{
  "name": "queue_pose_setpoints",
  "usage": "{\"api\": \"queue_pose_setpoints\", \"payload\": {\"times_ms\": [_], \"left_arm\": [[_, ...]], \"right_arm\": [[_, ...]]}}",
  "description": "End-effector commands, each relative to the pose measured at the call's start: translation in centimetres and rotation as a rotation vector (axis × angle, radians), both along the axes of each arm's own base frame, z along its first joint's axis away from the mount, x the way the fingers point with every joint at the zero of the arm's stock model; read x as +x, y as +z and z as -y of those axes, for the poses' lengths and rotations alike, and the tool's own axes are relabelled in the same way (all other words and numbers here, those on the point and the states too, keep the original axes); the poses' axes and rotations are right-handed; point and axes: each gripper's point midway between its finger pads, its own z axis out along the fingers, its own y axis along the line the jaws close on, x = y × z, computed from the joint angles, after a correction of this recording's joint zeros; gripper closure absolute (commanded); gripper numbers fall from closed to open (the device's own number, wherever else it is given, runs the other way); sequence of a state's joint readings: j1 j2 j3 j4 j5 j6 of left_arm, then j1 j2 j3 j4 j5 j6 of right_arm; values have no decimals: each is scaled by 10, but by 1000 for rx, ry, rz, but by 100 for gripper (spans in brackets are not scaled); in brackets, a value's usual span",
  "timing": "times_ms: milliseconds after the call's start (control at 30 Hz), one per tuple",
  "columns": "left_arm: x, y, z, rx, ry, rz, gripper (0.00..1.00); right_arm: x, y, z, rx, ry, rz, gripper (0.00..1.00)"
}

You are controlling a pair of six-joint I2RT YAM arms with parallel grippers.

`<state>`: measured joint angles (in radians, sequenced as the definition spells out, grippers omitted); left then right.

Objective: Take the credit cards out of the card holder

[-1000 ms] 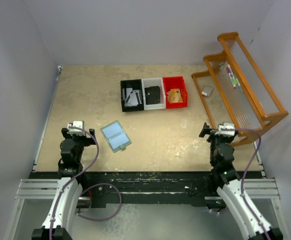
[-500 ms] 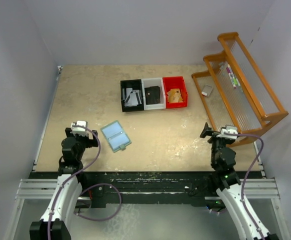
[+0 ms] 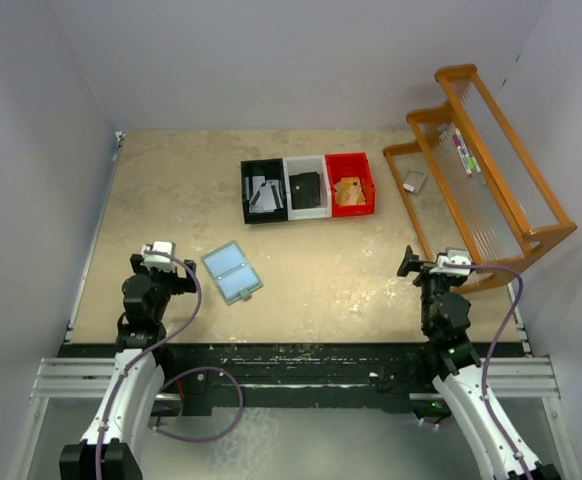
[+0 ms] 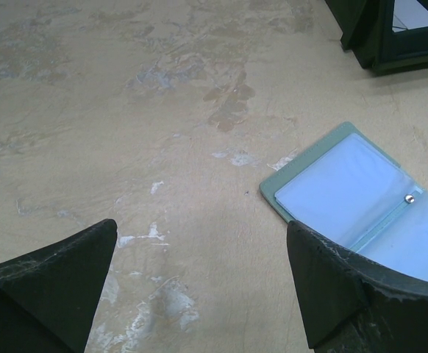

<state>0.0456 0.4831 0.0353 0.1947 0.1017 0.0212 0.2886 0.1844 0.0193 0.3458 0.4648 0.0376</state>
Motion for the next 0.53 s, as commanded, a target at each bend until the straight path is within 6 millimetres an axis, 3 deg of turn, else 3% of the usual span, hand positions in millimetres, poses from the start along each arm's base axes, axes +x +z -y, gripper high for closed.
{"api": "queue_pose_setpoints", "payload": {"times_ms": [0,500], "left_arm": [[9,25,2,14,-19,83,1],[9,24,3,16,-25,77,1]], "right_arm": [[5,2,-9,-24,51,1,0],[5,1,-7,-18,34,-2,0]]}}
